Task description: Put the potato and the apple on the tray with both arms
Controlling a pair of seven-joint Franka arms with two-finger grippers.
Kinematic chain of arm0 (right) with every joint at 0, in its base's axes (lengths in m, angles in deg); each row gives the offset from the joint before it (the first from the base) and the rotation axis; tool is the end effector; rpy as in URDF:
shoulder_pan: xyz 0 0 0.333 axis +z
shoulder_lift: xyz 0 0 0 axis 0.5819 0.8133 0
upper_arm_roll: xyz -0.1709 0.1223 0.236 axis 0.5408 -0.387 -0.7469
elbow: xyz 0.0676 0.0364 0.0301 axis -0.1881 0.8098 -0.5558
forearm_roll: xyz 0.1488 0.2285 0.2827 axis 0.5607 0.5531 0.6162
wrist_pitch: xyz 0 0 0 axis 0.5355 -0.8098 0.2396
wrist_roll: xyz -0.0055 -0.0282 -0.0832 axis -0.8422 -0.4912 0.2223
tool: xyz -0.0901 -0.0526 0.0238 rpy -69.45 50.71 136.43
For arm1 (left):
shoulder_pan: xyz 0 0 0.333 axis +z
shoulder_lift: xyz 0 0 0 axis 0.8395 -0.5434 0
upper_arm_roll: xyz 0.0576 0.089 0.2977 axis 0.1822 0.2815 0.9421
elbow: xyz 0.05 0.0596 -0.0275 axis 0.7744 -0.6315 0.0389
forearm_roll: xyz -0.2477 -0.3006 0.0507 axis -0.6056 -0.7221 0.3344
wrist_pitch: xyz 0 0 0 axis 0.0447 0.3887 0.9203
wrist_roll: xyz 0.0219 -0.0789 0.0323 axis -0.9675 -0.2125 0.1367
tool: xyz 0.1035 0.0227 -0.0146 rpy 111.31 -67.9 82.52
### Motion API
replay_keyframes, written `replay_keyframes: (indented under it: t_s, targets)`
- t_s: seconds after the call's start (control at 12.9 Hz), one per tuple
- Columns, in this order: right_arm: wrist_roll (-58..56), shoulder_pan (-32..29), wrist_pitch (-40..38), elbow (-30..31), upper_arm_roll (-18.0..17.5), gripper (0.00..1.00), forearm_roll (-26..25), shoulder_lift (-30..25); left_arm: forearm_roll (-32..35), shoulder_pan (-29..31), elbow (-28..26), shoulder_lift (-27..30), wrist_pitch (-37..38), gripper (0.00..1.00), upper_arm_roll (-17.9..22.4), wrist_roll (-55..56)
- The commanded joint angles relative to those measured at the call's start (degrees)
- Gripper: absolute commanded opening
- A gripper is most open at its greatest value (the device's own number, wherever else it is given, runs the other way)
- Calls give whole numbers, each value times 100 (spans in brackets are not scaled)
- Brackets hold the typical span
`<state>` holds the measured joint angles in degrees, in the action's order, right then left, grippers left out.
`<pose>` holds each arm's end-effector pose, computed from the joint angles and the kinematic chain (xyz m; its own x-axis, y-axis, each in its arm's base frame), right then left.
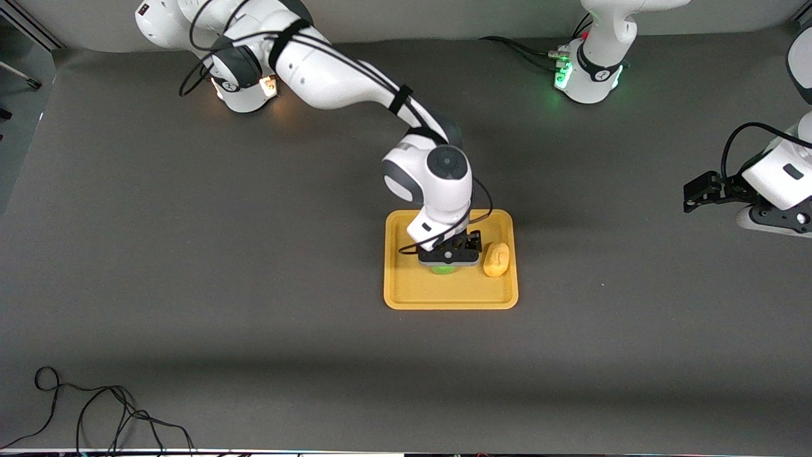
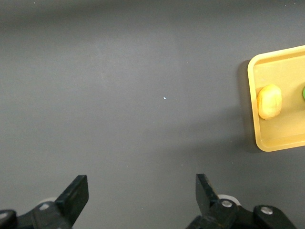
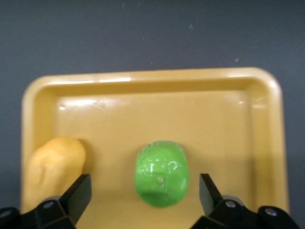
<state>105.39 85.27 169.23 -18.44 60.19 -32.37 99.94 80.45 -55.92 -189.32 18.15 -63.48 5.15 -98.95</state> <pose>0.5460 0.5927 0.2971 0.9781 -0.0660 0.1973 -0.0601 -0.9975 -0.0358 0.5729 -0.0025 0.5501 0.9835 -0.1806 0.0141 -0.1804 -0.9835 -0.0112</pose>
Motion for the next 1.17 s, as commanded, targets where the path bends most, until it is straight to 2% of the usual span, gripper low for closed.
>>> replay_keyframes:
  t_s: [0.0, 0.23, 0.39, 0.54, 0.78, 0.93, 1.09]
  targets:
    - [140, 15, -1047, 207, 1, 100, -87, -1121, 44, -81, 193, 3, 102, 100, 10, 98]
    - [26, -81, -2129, 277, 28, 100, -87, -2009, 35, -81, 281, -40, 261, 100, 10, 116]
    - [-621, -448, -2719, 932, 19, 100, -78, -2877, -95, -20, 290, -111, 261, 100, 28, 107]
    - [-1351, -1150, -2643, 2160, -51, 100, -17, -4001, -105, 24, 342, -111, 261, 100, 63, 98]
    - [-2668, -2581, -2695, 3315, -261, 100, 439, -5164, -105, 16, 404, -163, 261, 100, 63, 107]
    - [-3381, -3435, -2695, 3791, -437, 100, 502, -5631, -123, 24, 422, -172, 244, 100, 63, 107]
    - [-4312, -4148, -2712, 3907, -464, 100, 511, -5738, -123, -2, 535, -172, 269, 100, 54, 107]
